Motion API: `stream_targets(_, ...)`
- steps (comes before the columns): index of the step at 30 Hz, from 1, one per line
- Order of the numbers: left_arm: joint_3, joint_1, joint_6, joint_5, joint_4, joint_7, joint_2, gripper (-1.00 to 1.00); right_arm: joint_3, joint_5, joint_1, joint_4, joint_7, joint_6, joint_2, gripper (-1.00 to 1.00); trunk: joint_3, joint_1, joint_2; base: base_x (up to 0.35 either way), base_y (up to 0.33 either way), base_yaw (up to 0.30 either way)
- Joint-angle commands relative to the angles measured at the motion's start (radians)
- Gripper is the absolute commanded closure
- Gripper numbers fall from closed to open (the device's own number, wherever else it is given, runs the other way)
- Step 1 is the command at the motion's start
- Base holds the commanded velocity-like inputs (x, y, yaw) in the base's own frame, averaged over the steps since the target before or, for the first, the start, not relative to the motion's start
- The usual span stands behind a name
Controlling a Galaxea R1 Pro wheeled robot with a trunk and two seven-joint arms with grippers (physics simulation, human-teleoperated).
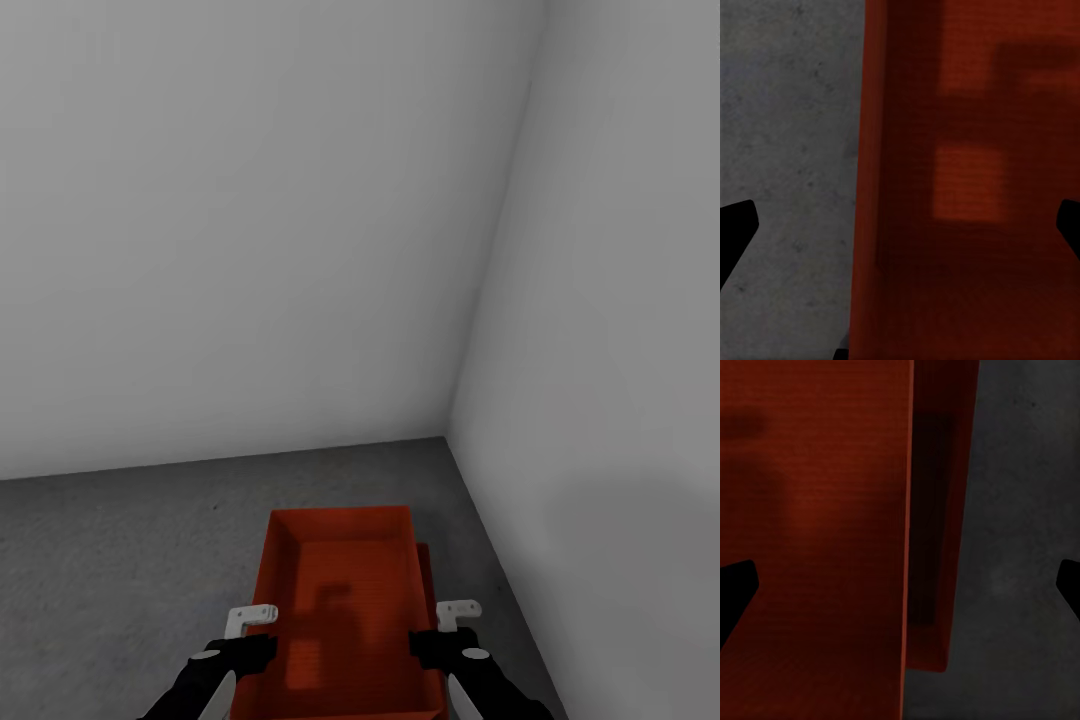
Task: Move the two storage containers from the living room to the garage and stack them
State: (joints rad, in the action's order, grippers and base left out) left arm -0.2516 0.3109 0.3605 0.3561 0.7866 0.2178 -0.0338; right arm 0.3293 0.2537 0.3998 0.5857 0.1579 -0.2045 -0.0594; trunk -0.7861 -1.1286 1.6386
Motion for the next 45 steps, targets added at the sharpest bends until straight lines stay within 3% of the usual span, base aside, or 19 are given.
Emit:
stream_targets(1,-0.006,0.001,0.003,0.011,0.002,0.01,-0.002,-1.0,0.007,0.01,0.001,0.002,0.009,-0.004,0.001,-1.0,-0.001,0.0,0.0,0.0,0.0,0.0)
stream_targets(10,-0.006,0.001,0.003,0.011,0.002,0.01,-0.002,-1.0,0.007,0.01,0.001,0.002,0.01,-0.004,0.001,-1.0,-0.001,0.0,0.0,-0.101,0.0,0.0)
stream_targets(45,-0.006,0.001,0.003,0.011,0.002,0.01,-0.002,-1.0,0.006,0.01,0.001,0.002,0.011,-0.004,0.001,-1.0,-0.001,0.0,0.0,-0.339,0.0,0.0)
